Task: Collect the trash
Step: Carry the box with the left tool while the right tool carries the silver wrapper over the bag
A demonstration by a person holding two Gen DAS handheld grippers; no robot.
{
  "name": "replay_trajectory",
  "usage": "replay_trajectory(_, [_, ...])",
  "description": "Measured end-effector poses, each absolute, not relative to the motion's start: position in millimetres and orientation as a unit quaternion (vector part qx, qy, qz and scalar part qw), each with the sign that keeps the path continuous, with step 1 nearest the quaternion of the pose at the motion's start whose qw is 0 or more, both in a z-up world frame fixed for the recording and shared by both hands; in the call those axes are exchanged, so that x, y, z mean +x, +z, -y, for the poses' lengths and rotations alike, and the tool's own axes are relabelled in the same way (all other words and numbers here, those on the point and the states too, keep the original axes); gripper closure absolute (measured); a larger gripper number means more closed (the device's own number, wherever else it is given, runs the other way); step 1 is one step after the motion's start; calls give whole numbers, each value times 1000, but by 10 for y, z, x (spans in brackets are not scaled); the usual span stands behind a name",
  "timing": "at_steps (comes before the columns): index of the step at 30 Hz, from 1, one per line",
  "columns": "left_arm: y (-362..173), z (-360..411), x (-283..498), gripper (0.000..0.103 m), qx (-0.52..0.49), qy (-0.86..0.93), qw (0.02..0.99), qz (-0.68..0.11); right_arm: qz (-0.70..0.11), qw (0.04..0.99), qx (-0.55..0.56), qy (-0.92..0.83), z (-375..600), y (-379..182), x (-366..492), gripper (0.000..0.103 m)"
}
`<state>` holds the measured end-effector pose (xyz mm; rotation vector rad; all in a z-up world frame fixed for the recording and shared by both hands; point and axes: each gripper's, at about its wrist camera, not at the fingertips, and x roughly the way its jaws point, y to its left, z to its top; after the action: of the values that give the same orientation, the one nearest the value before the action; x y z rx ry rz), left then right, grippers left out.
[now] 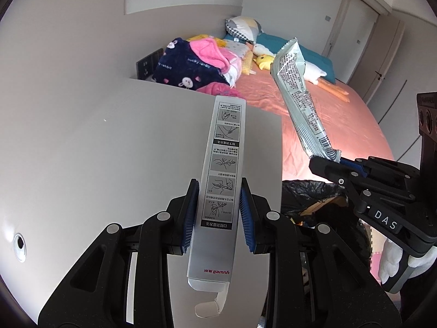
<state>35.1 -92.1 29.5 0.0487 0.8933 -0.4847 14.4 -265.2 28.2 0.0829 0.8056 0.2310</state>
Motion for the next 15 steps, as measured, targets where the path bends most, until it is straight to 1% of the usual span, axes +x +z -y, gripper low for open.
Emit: replay_trajectory(15, [286, 1769, 241, 74, 57, -305, 850, -425, -388, 918, 66, 46, 3309, 285, -254, 93])
